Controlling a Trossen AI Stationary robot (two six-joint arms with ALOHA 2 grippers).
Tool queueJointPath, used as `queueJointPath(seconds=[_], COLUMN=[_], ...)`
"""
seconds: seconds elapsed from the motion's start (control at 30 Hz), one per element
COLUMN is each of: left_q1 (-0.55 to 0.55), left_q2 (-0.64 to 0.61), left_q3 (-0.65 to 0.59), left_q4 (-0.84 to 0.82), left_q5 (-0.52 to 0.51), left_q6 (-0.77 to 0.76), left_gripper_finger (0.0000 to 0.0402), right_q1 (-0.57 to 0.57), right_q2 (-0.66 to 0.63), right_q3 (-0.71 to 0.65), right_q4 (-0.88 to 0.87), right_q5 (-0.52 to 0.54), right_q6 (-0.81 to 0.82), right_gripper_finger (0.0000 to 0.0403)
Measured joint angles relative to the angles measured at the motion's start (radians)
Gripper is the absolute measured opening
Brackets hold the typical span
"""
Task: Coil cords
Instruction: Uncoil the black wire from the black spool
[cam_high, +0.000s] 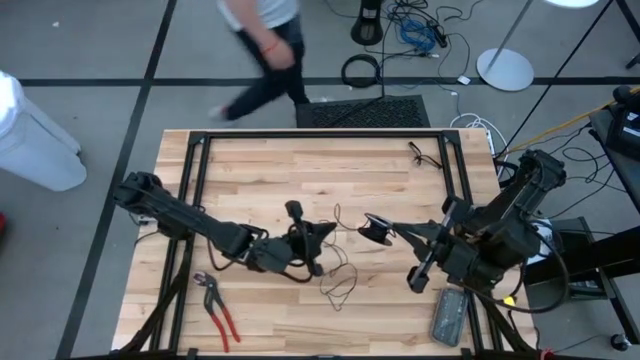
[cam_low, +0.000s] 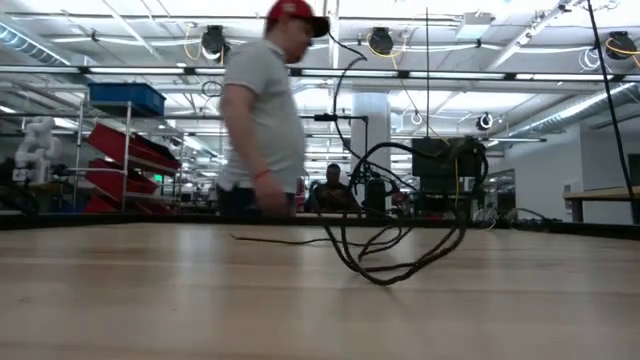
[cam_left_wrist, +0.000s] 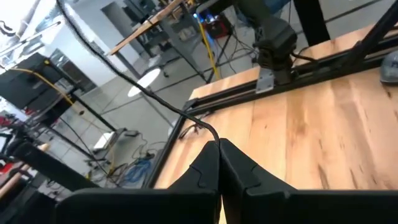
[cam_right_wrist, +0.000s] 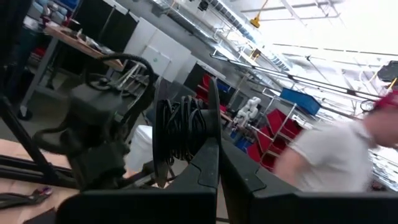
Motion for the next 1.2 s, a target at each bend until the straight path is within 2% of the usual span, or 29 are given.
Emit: queueJointPath(seconds=[0.3, 0.57, 0.83, 1.03, 1.2], left_q1=[-0.062, -0.114, -0.125, -0.115, -0.115], left_q2=[-0.140, -0.219, -0.223, -0.215, -0.215], left_q3=[0.000, 0.000, 0.000, 0.000, 0.000], left_q4=[-0.180, -0.369, -0.348, -0.270, -0.207], left_q5=[-0.151, -0.105, -0.078, 0.035, 0.038], left_q6=[-0.078, -0.239, -0.260, -0.252, -0.209], left_gripper_finger=[0.0028, 0.0081, 0.0142, 0.0155, 0.0156], right_q1=[0.001, 0.001, -0.004, -0.038, -0.055], right_q2=[-0.001, -0.027, -0.035, -0.035, -0.035], right_q3=[0.000, 0.000, 0.000, 0.000, 0.000], right_q4=[0.000, -0.016, -0.065, -0.125, -0.156], right_q5=[0.019, 0.096, 0.110, 0.108, 0.086], right_q6=[0.023, 0.097, 0.162, 0.238, 0.282], right_gripper_finger=[0.0000, 0.0000, 0.0000, 0.0000, 0.0000])
